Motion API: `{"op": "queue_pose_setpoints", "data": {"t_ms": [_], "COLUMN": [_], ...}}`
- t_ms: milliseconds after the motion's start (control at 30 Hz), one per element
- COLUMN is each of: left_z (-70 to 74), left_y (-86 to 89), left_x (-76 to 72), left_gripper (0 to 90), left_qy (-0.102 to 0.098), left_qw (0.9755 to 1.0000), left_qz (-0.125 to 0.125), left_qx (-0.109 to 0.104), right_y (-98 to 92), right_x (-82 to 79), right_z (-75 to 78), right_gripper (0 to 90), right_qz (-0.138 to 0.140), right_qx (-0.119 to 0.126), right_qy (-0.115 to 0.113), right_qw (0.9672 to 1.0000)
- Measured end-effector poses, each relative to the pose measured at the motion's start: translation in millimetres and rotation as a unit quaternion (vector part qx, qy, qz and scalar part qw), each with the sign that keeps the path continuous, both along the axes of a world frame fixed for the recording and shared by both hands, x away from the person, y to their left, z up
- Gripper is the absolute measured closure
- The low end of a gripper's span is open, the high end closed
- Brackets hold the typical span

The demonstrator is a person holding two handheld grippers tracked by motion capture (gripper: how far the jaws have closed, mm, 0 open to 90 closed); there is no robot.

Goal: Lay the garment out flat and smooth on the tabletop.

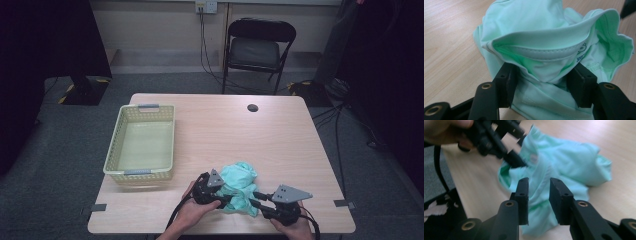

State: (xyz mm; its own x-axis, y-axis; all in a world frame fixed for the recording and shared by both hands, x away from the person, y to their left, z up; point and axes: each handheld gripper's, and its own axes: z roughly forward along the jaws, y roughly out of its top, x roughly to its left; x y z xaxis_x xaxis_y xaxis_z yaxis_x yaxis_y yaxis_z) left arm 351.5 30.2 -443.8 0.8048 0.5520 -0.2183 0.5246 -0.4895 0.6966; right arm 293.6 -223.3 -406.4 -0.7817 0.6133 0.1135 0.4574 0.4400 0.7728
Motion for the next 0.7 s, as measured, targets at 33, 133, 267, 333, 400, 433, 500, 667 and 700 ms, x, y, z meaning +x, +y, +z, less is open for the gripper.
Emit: {"op": "queue_pose_setpoints", "data": {"t_ms": [33,133,267,333,400,433,500,667,700], "left_z": [-0.1,-0.3,-0.7,-0.8,-1.1,-1.2,-1.4,-1.8,-1.5], "left_y": [0.0,0.3,0.7,0.8,0.7,0.8,1.3,3.2,4.1], "left_x": [0.2,0.3,-0.1,-0.1,-0.6,-0.7,-1.0,-3.8,-5.1], "left_gripper": [44.5,44.4,44.2,44.1,43.9,43.9,43.9,43.8,43.6], "left_qy": [0.000,-0.001,-0.001,-0.002,-0.004,-0.004,-0.004,-0.013,-0.015], "left_qw": [1.0000,1.0000,1.0000,1.0000,1.0000,1.0000,1.0000,0.9999,0.9999], "left_qz": [0.000,-0.001,0.000,0.001,0.001,0.001,0.001,-0.006,-0.008], "left_qx": [0.001,0.000,-0.001,-0.001,-0.001,-0.002,-0.002,-0.001,0.000], "right_y": [1.4,5.3,10.0,12.9,14.9,15.7,16.4,7.8,4.7], "right_x": [-2.7,-6.7,-7.6,-8.5,-7.9,-7.2,-5.6,-0.7,0.8], "right_z": [-2.9,-11.1,-17.5,-20.7,-23.0,-24.3,-27.0,-20.3,-17.6], "right_gripper": [67.6,63.1,55.8,53.4,52.4,55.0,63.2,84.0,84.6], "right_qz": [0.005,0.014,0.017,0.019,0.017,0.017,0.016,0.007,0.005], "right_qx": [-0.004,-0.017,-0.029,-0.042,-0.049,-0.053,-0.054,-0.008,0.004], "right_qy": [0.003,0.007,0.005,-0.003,-0.003,-0.005,0.000,0.008,0.011], "right_qw": [1.0000,0.9997,0.9994,0.9989,0.9987,0.9984,0.9984,0.9999,0.9999]}}
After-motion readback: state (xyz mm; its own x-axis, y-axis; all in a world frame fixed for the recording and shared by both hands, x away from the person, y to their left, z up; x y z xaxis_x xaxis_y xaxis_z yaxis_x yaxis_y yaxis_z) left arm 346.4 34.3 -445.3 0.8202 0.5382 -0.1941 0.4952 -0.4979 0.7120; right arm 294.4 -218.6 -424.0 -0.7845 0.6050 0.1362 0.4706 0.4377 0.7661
